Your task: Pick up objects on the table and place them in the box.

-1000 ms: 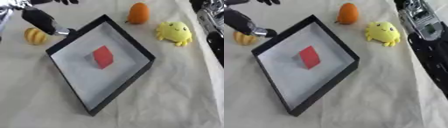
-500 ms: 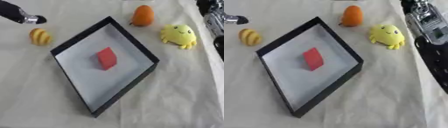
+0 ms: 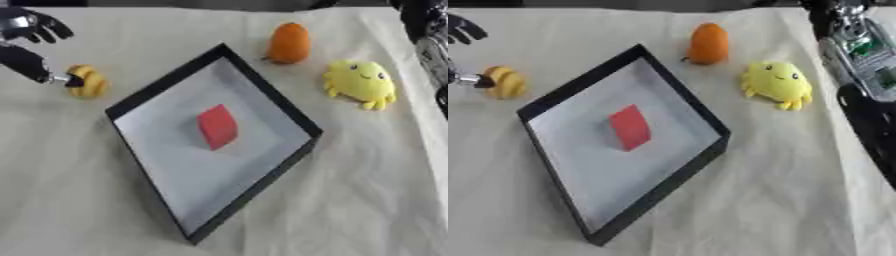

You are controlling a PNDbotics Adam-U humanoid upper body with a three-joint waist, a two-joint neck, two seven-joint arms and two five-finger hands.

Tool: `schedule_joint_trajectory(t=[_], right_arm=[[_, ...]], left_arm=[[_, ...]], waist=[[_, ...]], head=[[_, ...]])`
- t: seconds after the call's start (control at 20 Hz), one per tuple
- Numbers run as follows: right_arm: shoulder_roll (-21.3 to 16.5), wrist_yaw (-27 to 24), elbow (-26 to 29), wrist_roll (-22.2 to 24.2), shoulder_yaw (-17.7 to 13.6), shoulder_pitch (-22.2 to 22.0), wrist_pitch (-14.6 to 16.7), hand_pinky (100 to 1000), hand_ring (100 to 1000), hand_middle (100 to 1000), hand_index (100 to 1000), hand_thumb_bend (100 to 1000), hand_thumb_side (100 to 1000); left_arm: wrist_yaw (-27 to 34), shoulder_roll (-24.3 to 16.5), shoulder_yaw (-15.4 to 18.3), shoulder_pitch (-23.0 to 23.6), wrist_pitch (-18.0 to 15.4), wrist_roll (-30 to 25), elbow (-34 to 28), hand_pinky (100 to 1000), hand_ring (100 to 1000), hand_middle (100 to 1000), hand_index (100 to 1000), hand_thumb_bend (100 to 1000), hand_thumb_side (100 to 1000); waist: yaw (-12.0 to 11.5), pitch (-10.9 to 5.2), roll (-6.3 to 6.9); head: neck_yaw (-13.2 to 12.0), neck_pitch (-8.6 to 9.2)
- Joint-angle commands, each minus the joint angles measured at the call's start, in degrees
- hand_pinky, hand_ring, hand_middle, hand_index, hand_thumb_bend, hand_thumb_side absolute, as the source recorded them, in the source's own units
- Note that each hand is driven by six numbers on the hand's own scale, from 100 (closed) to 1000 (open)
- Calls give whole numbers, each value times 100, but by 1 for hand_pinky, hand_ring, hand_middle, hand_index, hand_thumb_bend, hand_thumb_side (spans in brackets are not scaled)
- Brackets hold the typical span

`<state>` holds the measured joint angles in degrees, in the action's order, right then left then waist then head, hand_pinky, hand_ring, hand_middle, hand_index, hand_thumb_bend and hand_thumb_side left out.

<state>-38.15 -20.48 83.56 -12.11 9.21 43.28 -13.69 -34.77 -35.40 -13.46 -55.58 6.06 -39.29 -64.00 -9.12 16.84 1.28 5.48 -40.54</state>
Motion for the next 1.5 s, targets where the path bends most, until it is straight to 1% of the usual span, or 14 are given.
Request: schedule_joint_trajectory(t=[0.05,0.3,0.65,0.7,0.75,0.85,0.95,1.0,1.15,1.2,1.35,1.4,1.45,1.5], right_arm=[[-137,26,107,1,-40,122,-13,864,802,827,917,232,601],[-130,31,107,-2,-44,132,-10,864,801,825,916,233,602],[-122,45,95,12,-39,135,-9,864,801,825,914,231,604],[-122,47,92,14,-41,134,-5,864,801,825,914,231,604],[-121,49,88,17,-43,134,-1,864,801,825,914,230,604],[-119,56,73,23,-50,128,4,864,800,824,914,230,604],[-117,63,56,25,-56,120,10,864,800,824,914,230,604],[-118,65,50,25,-59,116,14,864,800,824,914,230,604],[-118,68,36,25,-64,108,23,864,800,824,914,230,604],[-119,68,34,26,-65,107,25,864,799,823,913,230,603],[-122,64,17,23,-79,84,34,864,799,823,913,229,604],[-122,62,13,23,-82,81,37,864,799,823,913,229,605],[-120,60,8,25,-82,79,40,864,799,823,913,229,605],[-119,60,4,29,-80,76,41,865,799,823,913,228,605]], left_arm=[[-260,-13,143,-175,-77,51,310,901,861,830,890,635,302],[-497,97,279,-214,-154,164,713,899,860,830,892,623,291],[-795,180,396,-228,-121,553,991,894,854,824,889,550,292],[-808,189,412,-230,-115,572,1021,891,851,820,887,510,298],[-804,200,426,-231,-105,590,1046,890,850,817,886,495,297],[-771,217,435,-227,-86,616,1076,884,841,802,878,408,319],[-707,233,438,-225,-59,639,1089,881,836,794,873,374,327],[-670,239,441,-226,-46,649,1092,875,829,783,858,319,336],[-593,244,437,-227,-17,687,1090,874,827,781,856,303,339],[-581,243,434,-227,-12,694,1089,868,816,766,829,208,339],[-622,239,441,-227,17,846,1060,843,793,739,777,173,264],[-642,241,440,-226,22,913,1056,828,776,715,747,135,208],[-684,238,437,-225,35,1016,1040,818,764,696,729,100,176],[-724,237,431,-224,44,1125,1013,809,752,682,716,100,157]], waist=[[17,7,-81],[29,76,-100],[56,174,-145],[58,187,-151],[61,200,-157],[62,227,-167],[63,251,-177],[68,264,-181],[75,285,-188],[76,288,-189],[80,311,-193],[80,313,-192],[82,314,-192],[83,311,-193]], head=[[-33,119],[-28,135],[-23,149],[-26,148],[-28,148],[-30,146],[-28,144],[-27,145],[-24,146],[-23,145],[0,127],[4,125],[11,123],[25,116]])
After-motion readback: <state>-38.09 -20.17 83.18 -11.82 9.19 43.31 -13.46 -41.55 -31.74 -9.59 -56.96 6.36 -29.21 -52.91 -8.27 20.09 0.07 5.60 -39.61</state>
